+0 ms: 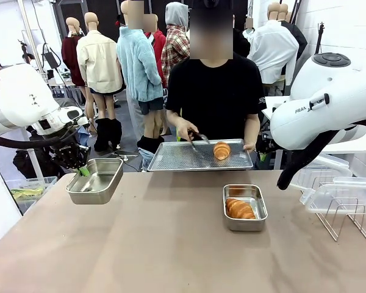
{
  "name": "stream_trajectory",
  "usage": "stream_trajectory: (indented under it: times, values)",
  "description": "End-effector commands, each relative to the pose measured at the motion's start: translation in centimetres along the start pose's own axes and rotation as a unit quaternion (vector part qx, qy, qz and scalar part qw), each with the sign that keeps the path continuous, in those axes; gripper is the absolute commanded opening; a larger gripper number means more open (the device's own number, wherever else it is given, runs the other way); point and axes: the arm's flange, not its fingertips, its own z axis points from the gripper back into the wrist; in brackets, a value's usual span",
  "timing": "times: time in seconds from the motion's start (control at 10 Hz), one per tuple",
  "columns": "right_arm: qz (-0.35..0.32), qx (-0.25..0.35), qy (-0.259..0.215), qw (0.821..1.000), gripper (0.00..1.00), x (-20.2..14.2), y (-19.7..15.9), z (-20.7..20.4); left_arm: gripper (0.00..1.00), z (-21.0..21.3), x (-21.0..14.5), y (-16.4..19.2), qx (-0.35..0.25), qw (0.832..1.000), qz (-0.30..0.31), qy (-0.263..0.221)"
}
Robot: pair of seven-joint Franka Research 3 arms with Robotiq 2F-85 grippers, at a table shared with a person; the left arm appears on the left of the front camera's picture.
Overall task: Place the bread in airtight containers.
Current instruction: Once an object is inside an Airtight Container , place the container in the center of the table.
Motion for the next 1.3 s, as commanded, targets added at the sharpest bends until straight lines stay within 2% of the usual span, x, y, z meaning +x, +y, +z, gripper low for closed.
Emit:
stream_trajectory:
  times: [0.0, 1.2]
  values:
    - [-0.003, 0.005, 0.004, 1.000, 1.00, -0.15, 0.03, -0.18, 0.00, 0.46, -0.04, -0.08, 0.004, 1.000, 0.005, -0.004]
    - [-0.003, 0.005, 0.004, 1.000, 1.00, -0.15, 0.03, -0.18, 0.00, 0.46, -0.04, -0.08, 0.004, 1.000, 0.005, -0.004]
